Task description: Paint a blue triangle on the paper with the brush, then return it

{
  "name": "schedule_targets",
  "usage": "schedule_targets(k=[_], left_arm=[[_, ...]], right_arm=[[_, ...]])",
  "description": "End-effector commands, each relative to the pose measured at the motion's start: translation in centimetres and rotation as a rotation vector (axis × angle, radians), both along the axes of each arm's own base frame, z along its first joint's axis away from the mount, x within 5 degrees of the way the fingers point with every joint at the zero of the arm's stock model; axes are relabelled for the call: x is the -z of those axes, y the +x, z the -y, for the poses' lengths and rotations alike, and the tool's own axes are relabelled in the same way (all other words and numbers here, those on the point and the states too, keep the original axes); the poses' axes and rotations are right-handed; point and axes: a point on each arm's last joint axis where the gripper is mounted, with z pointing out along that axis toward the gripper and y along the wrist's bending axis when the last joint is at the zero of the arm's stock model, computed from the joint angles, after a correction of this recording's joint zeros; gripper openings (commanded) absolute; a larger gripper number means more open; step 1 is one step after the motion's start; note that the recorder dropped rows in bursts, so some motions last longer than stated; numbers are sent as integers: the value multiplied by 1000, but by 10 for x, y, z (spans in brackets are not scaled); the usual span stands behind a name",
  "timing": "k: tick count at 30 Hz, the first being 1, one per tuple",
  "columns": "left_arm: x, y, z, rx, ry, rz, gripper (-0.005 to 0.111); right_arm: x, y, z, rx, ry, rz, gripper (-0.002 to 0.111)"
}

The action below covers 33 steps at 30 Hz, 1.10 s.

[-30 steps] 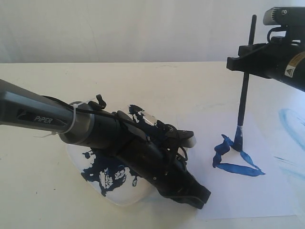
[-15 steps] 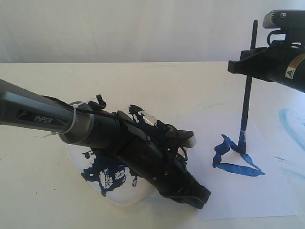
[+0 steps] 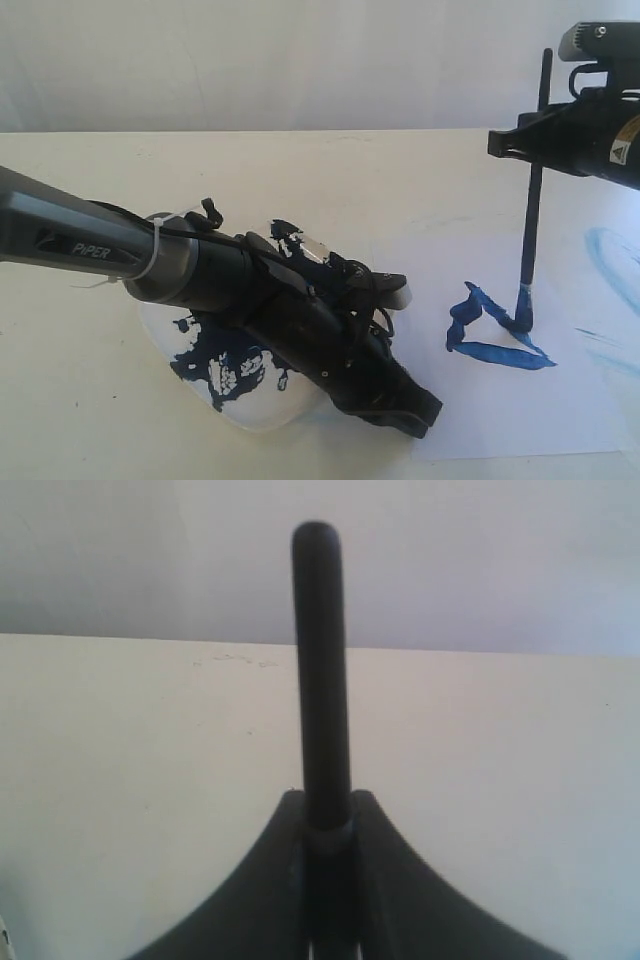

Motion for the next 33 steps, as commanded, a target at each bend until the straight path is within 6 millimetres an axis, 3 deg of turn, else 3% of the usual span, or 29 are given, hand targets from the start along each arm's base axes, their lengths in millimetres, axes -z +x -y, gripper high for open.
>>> schedule_targets(k=[1,33], left_arm=[[14,-6,-2,12,31,-48,0],[14,-6,-2,12,31,-48,0]], right_arm=[[-2,-2,3,21,-1,-19,0],[-8,-13,12,88,-56,-95,0]])
